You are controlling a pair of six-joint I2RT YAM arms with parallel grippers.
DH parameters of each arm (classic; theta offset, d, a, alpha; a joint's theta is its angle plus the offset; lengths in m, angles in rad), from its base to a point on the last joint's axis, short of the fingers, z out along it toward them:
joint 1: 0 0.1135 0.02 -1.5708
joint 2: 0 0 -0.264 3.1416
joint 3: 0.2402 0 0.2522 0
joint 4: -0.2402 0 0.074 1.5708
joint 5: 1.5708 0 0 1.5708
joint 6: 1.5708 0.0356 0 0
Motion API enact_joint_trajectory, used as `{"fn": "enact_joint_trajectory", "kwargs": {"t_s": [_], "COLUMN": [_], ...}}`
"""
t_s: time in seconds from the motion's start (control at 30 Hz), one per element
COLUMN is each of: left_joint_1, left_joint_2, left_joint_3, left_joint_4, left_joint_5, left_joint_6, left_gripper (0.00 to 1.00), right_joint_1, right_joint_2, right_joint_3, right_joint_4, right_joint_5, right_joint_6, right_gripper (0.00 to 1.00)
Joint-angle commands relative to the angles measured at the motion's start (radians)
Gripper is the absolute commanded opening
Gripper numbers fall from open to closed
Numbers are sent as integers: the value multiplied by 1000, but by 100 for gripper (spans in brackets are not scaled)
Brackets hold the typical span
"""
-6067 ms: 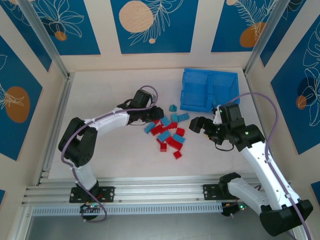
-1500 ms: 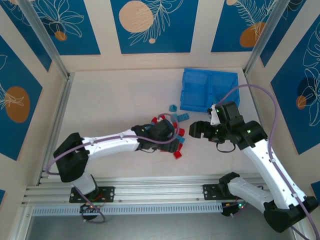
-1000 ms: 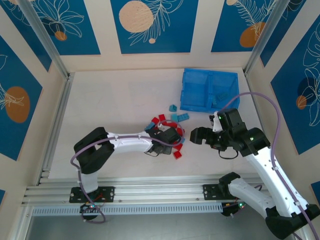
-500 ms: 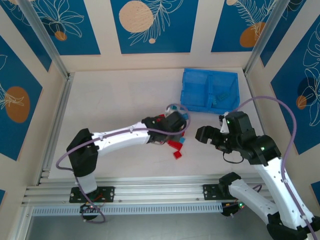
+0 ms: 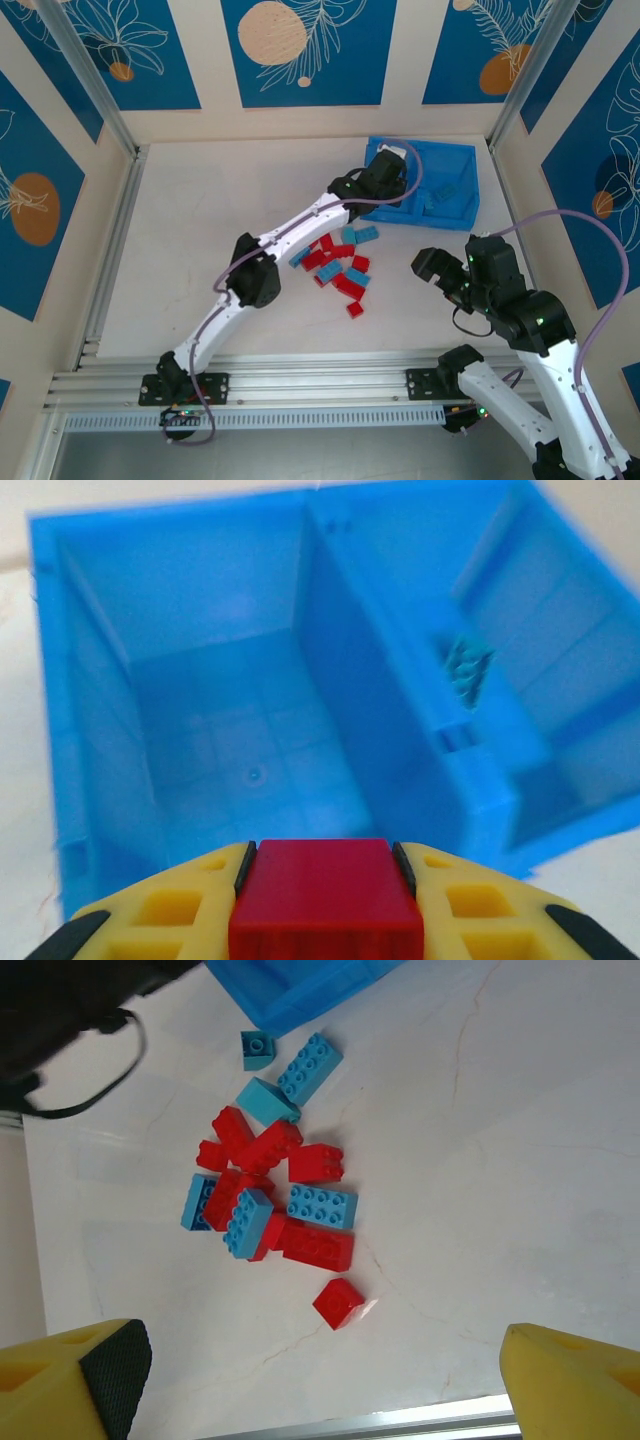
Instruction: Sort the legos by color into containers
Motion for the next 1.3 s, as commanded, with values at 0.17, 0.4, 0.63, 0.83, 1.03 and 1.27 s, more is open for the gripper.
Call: {"fn": "enact_joint_trajectory", "kwargs": {"t_s": [0.17, 0.4, 0.63, 0.83, 1.03, 1.27], "left_joint_1": [6, 2, 1, -10, -10, -14], "left_joint_2": [104, 46, -250, -823, -1286, -1669], "left_joint_3": [72, 72, -60, -776, -1306, -1661], "left_joint_4": [67, 38, -39, 245, 270, 166], "left_joint_5": [13, 50, 144, 244, 292, 496], "left_joint_6": [37, 15, 41, 150, 300, 539], "left_gripper": [38, 57, 49, 48, 48, 72], "right_joint_1": [-7, -7, -7, 33, 186, 367], "right_joint_2": [-6, -7, 5, 119, 316, 526], "right_joint_3": [2, 4, -20, -90, -136, -199], "right_joint_4": [-40, -41, -6, 104, 201, 330], "right_joint_5": [30, 5, -46, -204, -192, -7], "right_joint_6": [4, 12, -20, -88, -77, -163], "right_gripper": [92, 92, 92, 90, 90, 90]}}
